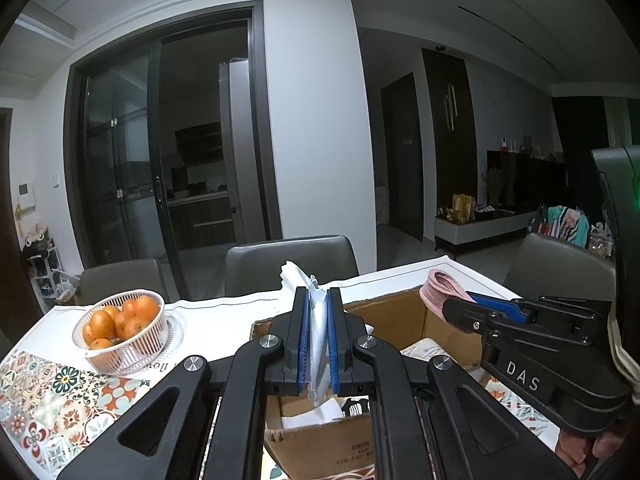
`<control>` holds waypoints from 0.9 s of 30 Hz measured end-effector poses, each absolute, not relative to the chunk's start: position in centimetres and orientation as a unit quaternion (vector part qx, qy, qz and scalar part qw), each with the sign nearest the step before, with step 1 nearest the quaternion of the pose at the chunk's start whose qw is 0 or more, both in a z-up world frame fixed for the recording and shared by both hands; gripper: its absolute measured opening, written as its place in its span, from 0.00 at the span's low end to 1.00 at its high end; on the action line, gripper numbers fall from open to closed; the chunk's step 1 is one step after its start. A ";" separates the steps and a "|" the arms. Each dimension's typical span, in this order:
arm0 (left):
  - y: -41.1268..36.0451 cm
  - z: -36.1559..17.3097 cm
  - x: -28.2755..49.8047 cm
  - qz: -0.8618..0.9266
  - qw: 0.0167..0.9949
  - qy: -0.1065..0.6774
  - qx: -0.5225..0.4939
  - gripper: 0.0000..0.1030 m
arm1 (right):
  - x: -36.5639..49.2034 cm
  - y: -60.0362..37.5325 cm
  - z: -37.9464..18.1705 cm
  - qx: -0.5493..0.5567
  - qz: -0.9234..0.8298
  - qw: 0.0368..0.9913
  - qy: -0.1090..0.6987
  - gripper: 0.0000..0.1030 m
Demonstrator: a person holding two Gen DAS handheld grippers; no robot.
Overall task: Organize soft objects
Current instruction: 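Carry both items over the box and open both tools to drop them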
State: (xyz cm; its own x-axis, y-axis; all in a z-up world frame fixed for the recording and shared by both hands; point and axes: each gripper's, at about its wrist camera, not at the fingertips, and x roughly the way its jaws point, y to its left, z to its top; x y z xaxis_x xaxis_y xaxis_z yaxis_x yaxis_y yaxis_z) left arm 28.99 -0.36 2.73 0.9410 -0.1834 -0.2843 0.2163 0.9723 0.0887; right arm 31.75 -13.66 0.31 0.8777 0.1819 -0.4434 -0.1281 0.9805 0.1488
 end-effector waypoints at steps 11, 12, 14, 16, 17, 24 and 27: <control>-0.6 0.3 32.6 -0.108 0.977 0.178 0.054 0.10 | 35.0 -13.9 -2.2 0.066 0.080 0.959 0.266 0.11; -0.6 0.1 32.9 -0.108 0.976 0.182 0.052 0.10 | 35.2 -13.7 -2.5 0.066 0.079 0.957 0.270 0.11; -0.6 -0.5 33.6 -0.110 0.974 0.193 0.051 0.10 | 35.6 -13.7 -2.8 0.066 0.079 0.956 0.275 0.11; -0.5 -1.0 34.0 -0.113 0.972 0.200 0.051 0.10 | 36.1 -13.8 -3.4 0.067 0.079 0.954 0.283 0.11; -0.5 -1.2 34.3 -0.114 0.971 0.204 0.052 0.10 | 36.3 -13.8 -3.5 0.068 0.079 0.953 0.286 0.11; -0.9 -2.3 35.5 -0.124 0.964 0.228 0.057 0.12 | 37.3 -14.3 -4.8 0.069 0.073 0.948 0.304 0.12; -0.7 -2.5 35.7 -0.127 0.963 0.233 0.053 0.24 | 37.5 -14.1 -4.8 0.066 0.077 0.946 0.307 0.21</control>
